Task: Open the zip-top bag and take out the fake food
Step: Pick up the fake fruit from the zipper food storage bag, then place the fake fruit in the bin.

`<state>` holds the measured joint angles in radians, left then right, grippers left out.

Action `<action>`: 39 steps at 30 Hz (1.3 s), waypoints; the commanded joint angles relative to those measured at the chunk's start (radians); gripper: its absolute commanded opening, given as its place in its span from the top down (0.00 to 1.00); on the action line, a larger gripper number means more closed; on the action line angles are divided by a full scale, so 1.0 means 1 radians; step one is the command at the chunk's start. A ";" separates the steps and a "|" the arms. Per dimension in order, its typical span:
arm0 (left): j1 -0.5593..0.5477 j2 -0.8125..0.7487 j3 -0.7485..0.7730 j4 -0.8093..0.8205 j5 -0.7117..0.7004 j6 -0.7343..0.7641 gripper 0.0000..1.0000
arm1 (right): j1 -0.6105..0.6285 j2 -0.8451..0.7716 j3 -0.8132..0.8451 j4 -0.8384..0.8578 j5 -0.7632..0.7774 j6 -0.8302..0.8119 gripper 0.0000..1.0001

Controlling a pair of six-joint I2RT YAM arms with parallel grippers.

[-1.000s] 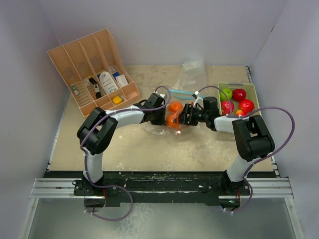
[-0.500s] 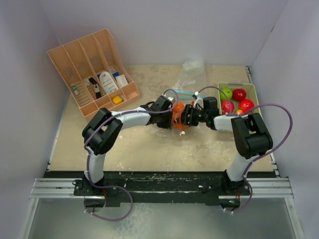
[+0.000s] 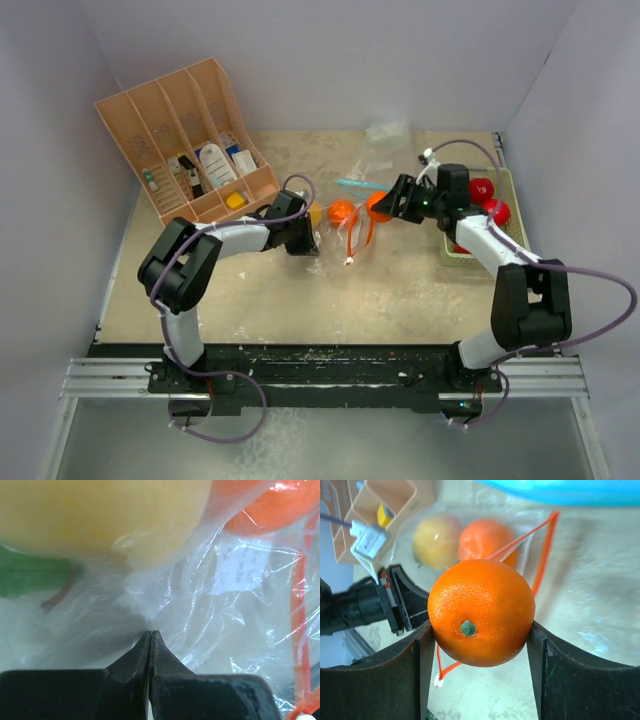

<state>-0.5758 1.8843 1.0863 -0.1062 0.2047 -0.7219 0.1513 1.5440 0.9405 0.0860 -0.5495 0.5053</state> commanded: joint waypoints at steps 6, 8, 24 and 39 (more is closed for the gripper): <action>0.014 -0.055 -0.039 0.047 0.010 -0.025 1.00 | -0.267 -0.035 0.217 -0.270 0.139 0.017 0.63; 0.013 -0.059 -0.041 0.047 0.014 -0.023 1.00 | -0.301 0.002 0.260 -0.316 0.179 0.012 0.63; 0.013 -0.175 -0.058 0.018 0.039 0.017 1.00 | -0.423 0.190 0.523 -0.472 0.435 -0.087 0.02; 0.013 -0.179 0.046 0.012 0.049 0.045 1.00 | -0.158 -0.125 0.231 -0.360 0.402 -0.090 0.12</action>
<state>-0.5632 1.7405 1.0462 -0.1123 0.2333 -0.7136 -0.1341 1.4765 1.2556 -0.3279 -0.1177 0.4152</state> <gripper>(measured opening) 0.003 0.925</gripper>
